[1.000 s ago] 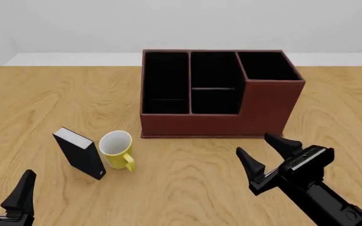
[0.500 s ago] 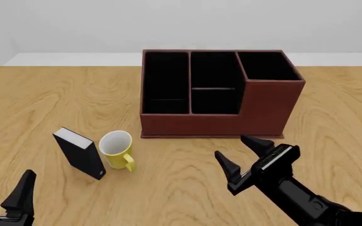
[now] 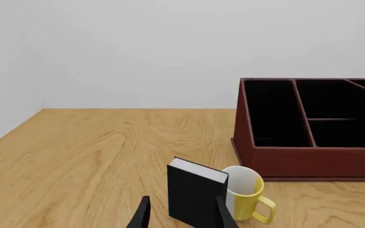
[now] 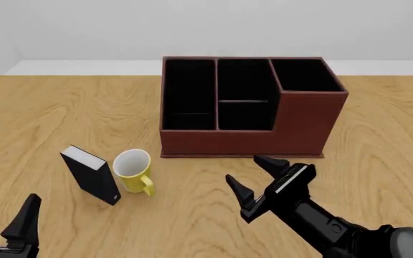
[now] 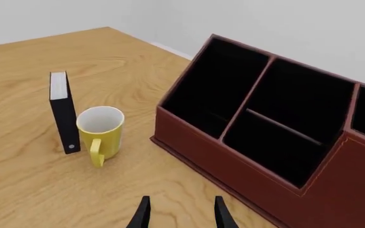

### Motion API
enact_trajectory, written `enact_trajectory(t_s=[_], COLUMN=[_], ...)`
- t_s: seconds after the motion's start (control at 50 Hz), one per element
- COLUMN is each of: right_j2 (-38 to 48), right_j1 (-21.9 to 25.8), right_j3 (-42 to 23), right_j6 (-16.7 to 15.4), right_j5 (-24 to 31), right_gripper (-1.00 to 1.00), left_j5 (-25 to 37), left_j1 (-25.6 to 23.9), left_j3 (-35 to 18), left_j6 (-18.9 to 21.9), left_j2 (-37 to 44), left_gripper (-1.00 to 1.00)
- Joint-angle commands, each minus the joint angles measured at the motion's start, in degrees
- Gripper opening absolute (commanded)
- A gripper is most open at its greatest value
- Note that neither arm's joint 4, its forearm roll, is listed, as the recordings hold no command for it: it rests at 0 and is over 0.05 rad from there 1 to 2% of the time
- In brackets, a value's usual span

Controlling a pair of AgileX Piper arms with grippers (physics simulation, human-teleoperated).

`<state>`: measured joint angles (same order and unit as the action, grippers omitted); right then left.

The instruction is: Pick up the yellow and white mug and place it to the right of the caddy.

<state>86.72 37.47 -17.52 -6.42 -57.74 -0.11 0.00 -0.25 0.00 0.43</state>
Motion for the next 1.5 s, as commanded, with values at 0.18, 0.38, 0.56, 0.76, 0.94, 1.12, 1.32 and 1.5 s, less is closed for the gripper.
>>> enact_trajectory(t_s=[0.18,0.38,0.56,0.76,0.94,1.12,1.32,1.5], right_j2=[5.9,8.1,10.2,12.3,14.8,17.1,20.0,23.0], right_j1=[2.6,4.4,6.2,7.1,8.3,9.2,9.9,10.9], right_j3=[-5.5,-8.1,-10.4,-12.2,-14.2,-16.0,-18.2,-20.5], right_j6=[1.9,1.4,0.7,1.2,0.6,0.5,0.6,0.5], right_j5=[-0.6,-0.3,0.1,-0.1,-0.5,-0.7,-0.4,-0.4], right_gripper=[1.00,1.00,1.00,1.00,1.00,1.00,1.00,1.00], left_j5=[0.0,0.0,0.0,0.0,0.0,0.0,0.0,0.0], left_j1=[0.0,0.0,0.0,0.0,0.0,0.0,0.0,0.0], left_j3=[0.0,0.0,0.0,0.0,0.0,0.0,0.0,0.0], left_j6=[0.0,0.0,0.0,0.0,0.0,0.0,0.0,0.0], left_j2=[0.0,0.0,0.0,0.0,0.0,0.0,0.0,0.0], left_gripper=[1.00,1.00,1.00,1.00,1.00,1.00,1.00,1.00])
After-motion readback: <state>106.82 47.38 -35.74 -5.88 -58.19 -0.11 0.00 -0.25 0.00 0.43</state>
